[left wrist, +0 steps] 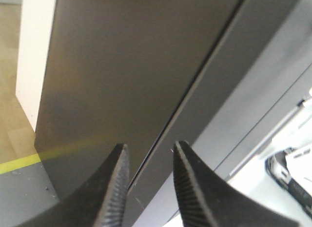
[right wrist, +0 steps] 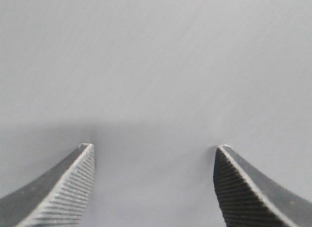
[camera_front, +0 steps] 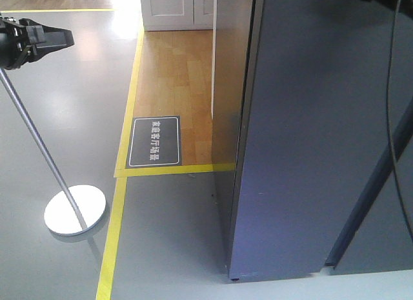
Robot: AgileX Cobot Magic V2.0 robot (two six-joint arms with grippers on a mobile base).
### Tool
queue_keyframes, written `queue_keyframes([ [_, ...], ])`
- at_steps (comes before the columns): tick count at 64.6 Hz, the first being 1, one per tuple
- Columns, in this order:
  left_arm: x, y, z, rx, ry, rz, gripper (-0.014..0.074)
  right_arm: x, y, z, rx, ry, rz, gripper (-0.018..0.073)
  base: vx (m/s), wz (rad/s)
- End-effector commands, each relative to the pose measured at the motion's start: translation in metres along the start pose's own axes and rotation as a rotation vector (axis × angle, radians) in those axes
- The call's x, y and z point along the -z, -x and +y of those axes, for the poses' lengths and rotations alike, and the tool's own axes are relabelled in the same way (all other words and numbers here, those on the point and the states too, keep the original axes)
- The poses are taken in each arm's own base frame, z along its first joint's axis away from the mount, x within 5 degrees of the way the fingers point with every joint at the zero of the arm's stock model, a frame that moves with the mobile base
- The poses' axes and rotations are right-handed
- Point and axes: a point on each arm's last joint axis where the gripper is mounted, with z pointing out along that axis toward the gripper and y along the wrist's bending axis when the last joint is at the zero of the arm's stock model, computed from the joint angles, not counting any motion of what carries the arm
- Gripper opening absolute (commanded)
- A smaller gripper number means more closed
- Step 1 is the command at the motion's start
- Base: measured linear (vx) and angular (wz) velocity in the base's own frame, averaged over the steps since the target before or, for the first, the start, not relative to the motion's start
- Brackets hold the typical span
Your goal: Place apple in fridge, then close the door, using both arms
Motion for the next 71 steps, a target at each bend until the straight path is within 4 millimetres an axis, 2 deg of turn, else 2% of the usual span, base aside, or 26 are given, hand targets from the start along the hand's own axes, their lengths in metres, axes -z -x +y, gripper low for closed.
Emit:
queue_keyframes([
  [1, 0.014, 0.019, -0.016, -0.017, 0.0, -0.076, 0.0225, 0.014, 0.032, 0.001, 0.025, -0.008, -0.095, 0.0508, 0.0, 0.0],
  [13, 0.014, 0.02, -0.016, 0.001, 0.007, -0.084, 0.0225, 0.018, 0.034, 0.006, 0.033, 0.036, -0.068, 0.0505, 0.0, 0.0],
  [24, 0.017, 0.021, -0.022, 0.036, -0.027, -0.078, 0.0225, 0.047, 0.058, 0.019, 0.091, 0.146, -0.055, 0.0438, 0.0, 0.0],
  [30, 0.025, 0.025, -0.032, 0.018, -0.04, -0.093, 0.0222, 0.071, 0.075, 0.027, 0.113, 0.209, -0.061, 0.0349, 0.0, 0.0],
  [35, 0.033, 0.029, -0.041, -0.005, -0.044, -0.114, 0.0197, 0.095, 0.09, 0.034, 0.13, 0.266, -0.071, 0.0235, 0.0, 0.0],
  [45, 0.054, 0.036, -0.069, -0.067, -0.097, -0.134, 0.0078, 0.139, 0.11, 0.048, 0.174, 0.393, -0.055, -0.0011, 0.0, 0.0],
  [50, 0.067, 0.036, -0.087, -0.119, -0.138, -0.119, -0.0001, 0.16, 0.116, 0.054, 0.198, 0.454, -0.039, -0.0013, 0.0, 0.0],
  [57, 0.082, 0.033, -0.106, -0.186, -0.172, -0.093, -0.0008, 0.182, 0.116, 0.061, 0.22, 0.537, 0.01, -0.0006, 0.0, 0.0],
  [61, 0.091, 0.029, -0.115, -0.198, -0.179, -0.102, -0.0008, 0.192, 0.11, 0.062, 0.212, 0.552, 0.031, -0.0006, 0.0, 0.0],
  [67, 0.102, 0.017, -0.121, -0.192, -0.161, -0.112, -0.0008, 0.209, 0.092, 0.061, 0.196, 0.543, 0.045, -0.0006, 0.0, 0.0],
  [71, 0.107, 0.001, -0.122, -0.169, -0.147, -0.101, -0.0008, 0.222, 0.075, 0.059, 0.202, 0.522, 0.054, -0.0006, 0.0, 0.0],
])
